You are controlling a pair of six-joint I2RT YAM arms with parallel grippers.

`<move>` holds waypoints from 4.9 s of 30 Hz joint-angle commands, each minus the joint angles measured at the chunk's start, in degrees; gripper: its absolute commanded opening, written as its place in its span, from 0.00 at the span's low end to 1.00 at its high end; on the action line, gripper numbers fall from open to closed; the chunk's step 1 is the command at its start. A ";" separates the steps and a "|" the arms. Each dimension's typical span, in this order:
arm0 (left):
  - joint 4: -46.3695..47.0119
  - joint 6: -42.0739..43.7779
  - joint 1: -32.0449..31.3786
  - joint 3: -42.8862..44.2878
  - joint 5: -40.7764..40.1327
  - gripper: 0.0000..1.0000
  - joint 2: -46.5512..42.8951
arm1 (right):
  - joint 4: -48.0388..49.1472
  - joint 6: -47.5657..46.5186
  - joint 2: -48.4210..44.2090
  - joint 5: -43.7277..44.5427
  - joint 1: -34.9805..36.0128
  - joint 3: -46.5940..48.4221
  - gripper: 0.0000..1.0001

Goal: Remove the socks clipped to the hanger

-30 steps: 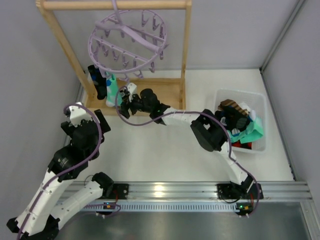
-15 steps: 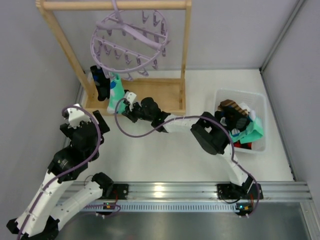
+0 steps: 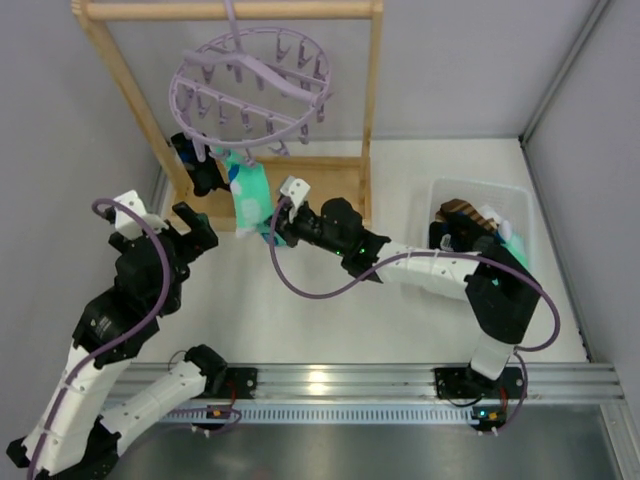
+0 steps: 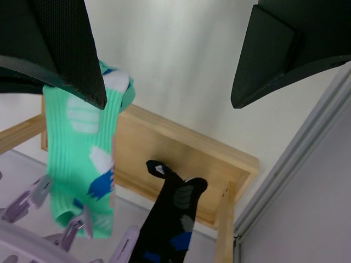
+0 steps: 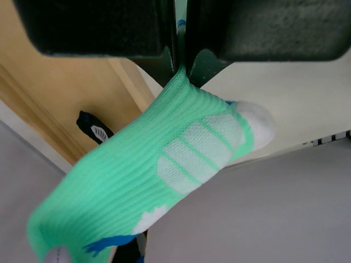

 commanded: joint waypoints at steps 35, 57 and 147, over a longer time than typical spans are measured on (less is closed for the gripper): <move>2.74 -0.98 0.13 31.79 1.37 0.88 42.34 | 4.17 0.76 -5.95 21.13 11.08 -14.68 0.00; 4.15 4.38 0.22 36.26 -5.94 0.17 50.25 | 3.64 -0.56 -4.90 22.36 13.28 -14.06 0.00; 30.69 22.03 43.28 -5.05 55.85 0.98 33.46 | -14.90 24.76 -51.04 -28.08 -39.02 -35.60 1.00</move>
